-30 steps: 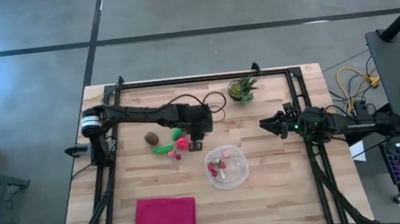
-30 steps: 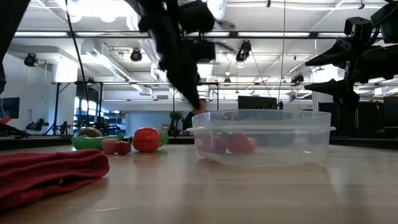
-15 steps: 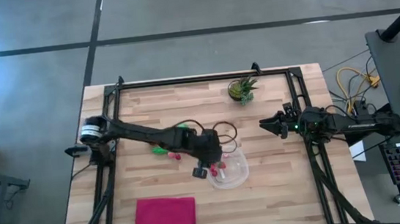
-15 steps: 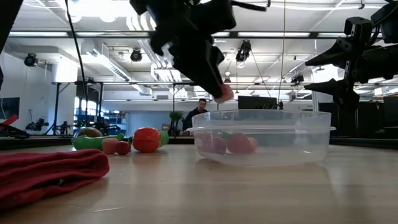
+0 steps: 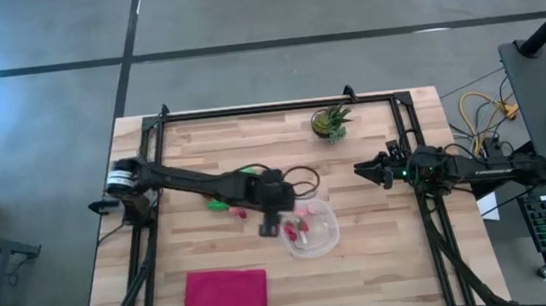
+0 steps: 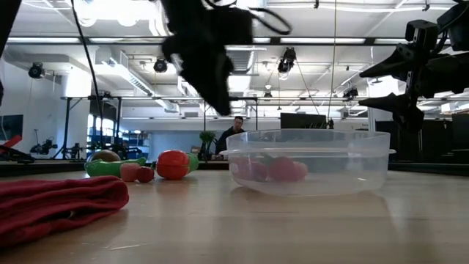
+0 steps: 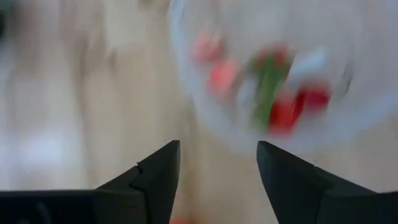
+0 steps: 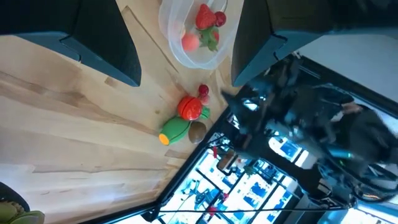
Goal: Pick and placing Produce into tupperware
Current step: Put the tomato into the container, then put the corn into the container
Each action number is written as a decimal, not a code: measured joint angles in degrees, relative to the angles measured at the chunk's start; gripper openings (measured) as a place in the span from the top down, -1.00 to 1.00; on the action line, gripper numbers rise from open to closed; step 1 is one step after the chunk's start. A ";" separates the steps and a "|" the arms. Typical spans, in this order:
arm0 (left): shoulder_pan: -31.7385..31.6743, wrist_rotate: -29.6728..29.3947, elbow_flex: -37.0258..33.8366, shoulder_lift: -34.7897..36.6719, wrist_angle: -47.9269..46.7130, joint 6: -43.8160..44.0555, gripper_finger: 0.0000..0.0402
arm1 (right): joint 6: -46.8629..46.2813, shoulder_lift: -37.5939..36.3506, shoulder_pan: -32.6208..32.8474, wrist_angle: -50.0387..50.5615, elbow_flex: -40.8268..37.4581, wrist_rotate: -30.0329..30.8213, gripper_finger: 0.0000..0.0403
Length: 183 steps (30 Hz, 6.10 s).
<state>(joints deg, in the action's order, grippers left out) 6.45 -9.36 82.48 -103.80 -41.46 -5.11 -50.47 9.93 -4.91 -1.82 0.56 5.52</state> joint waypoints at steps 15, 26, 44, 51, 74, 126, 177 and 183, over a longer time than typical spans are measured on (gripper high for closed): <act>-5.24 -3.44 -14.24 12.36 -2.49 -6.07 -0.11 | 0.98 -0.07 0.01 0.66 0.00 -0.07 -0.20; -5.22 -5.28 -16.55 12.10 -2.32 -7.31 -0.43 | 1.30 0.40 0.00 0.72 0.02 -0.11 -0.20; -5.83 -3.30 -21.26 5.94 3.98 -7.33 -0.43 | 2.68 1.75 0.01 0.72 0.02 0.00 -0.20; -6.12 -3.18 -21.37 2.66 3.92 -7.33 -0.43 | 2.63 1.88 0.00 0.74 0.02 -0.04 -0.20; -6.73 -2.77 -14.75 3.53 2.66 -7.20 -0.26 | 3.10 1.91 0.00 0.74 0.02 0.00 -0.20; -19.81 3.35 -4.67 4.69 -14.15 16.84 -0.55 | -2.14 5.64 0.00 0.37 -0.02 0.50 -0.20; -18.80 6.18 -11.29 2.44 -3.02 19.73 -0.01 | -1.55 7.48 0.00 0.40 -0.02 0.55 -0.20; -14.67 23.78 -7.07 7.25 5.88 13.40 -0.05 | -1.23 7.48 0.00 0.43 -0.02 0.56 -0.20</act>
<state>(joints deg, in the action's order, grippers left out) -8.21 14.42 75.40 -96.55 -35.59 8.29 -51.70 17.41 -4.91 -1.39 0.54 6.08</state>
